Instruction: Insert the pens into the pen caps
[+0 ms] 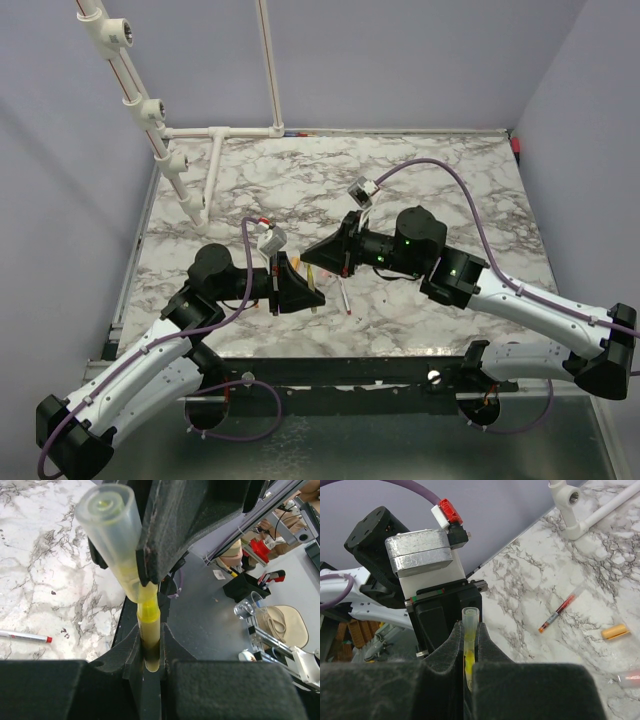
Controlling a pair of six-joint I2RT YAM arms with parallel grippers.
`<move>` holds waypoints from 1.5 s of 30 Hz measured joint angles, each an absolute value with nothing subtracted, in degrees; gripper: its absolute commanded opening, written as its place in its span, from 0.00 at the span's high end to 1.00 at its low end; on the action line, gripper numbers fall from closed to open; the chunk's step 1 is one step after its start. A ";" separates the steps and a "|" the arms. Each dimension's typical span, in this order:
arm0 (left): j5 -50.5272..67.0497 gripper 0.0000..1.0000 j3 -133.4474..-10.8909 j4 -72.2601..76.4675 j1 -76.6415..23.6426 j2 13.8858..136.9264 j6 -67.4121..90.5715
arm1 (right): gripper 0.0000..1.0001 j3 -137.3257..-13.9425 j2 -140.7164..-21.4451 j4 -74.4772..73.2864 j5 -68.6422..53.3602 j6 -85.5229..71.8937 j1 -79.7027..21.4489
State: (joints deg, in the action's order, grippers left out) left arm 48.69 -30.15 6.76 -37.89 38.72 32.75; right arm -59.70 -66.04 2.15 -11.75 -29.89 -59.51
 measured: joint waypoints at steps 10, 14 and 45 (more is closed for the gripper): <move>48.64 1.00 -29.85 6.74 -37.89 38.74 33.01 | 0.99 -57.12 -64.79 3.57 -12.43 -29.91 -59.51; 48.58 1.00 -29.76 6.74 -37.91 38.74 33.21 | 0.99 -55.29 -64.03 5.06 -12.86 -29.98 -59.51; 46.37 1.00 -32.23 6.68 -38.61 40.58 29.30 | 0.81 -50.78 -60.34 10.92 -13.50 -30.87 -59.13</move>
